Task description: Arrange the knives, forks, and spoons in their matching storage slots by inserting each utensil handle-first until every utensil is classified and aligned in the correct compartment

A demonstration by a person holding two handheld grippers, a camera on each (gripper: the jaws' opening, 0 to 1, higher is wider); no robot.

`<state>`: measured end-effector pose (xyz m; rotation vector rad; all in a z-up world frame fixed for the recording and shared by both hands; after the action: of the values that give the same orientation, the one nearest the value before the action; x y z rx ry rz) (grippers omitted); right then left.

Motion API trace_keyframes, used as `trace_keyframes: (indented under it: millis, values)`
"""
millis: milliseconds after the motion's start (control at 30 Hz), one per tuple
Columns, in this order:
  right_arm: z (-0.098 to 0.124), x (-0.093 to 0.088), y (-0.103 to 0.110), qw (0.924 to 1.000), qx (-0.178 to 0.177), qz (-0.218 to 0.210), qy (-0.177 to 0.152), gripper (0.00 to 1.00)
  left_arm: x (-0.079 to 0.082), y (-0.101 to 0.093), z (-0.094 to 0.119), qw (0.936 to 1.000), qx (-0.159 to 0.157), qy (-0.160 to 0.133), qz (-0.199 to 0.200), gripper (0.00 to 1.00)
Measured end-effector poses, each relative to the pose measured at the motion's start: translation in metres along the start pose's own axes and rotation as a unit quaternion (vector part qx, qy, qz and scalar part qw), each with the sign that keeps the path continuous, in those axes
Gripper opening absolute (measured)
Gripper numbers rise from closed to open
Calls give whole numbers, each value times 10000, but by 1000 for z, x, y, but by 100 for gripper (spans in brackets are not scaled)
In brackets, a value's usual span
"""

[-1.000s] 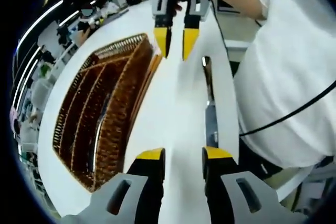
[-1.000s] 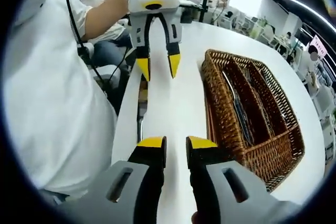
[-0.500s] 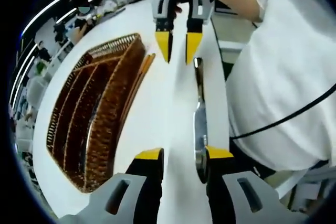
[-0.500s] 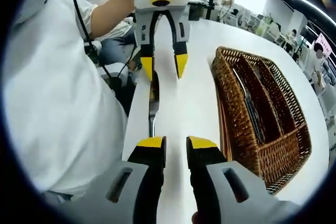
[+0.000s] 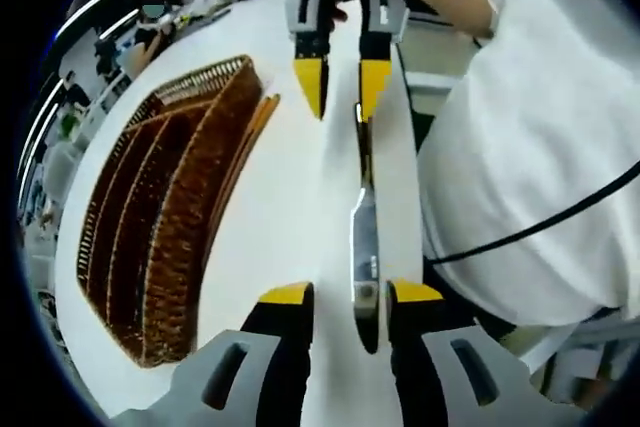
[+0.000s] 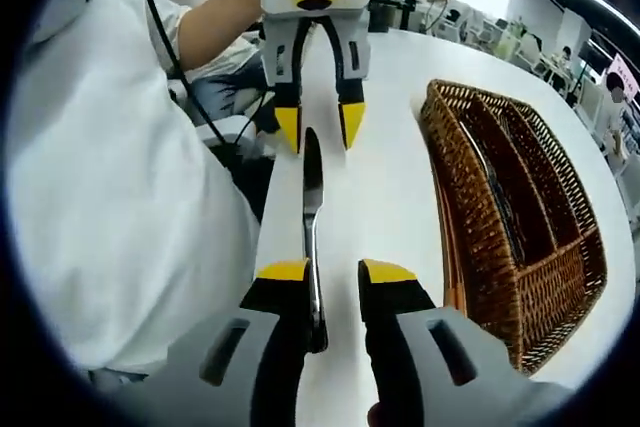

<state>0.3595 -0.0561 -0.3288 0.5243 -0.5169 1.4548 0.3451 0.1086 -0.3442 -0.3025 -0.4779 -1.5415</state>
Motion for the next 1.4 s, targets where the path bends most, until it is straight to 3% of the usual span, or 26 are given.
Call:
trace_keyframes:
  millis: [567, 1400]
  values:
    - [-12, -6, 12, 9993, 278, 45, 230, 20, 1, -6, -9, 9998, -151, 95, 50, 24]
    - [-17, -12, 13, 9988, 276, 41, 411, 18, 6, -6, -16, 9997, -177, 139, 97, 17]
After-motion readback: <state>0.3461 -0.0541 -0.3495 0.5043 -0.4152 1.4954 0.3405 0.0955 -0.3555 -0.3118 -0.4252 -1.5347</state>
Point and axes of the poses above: the point that each gripper's makers call its tool centre point, and the gripper's own axes: z roughly backward along the fingers, y roughly to its left, x roughly out of its top, the point moved 6 cm from there along z, roughly backward along the fingers, and after that the axes turned 7 degrees about -z, right-handed, at the moved point
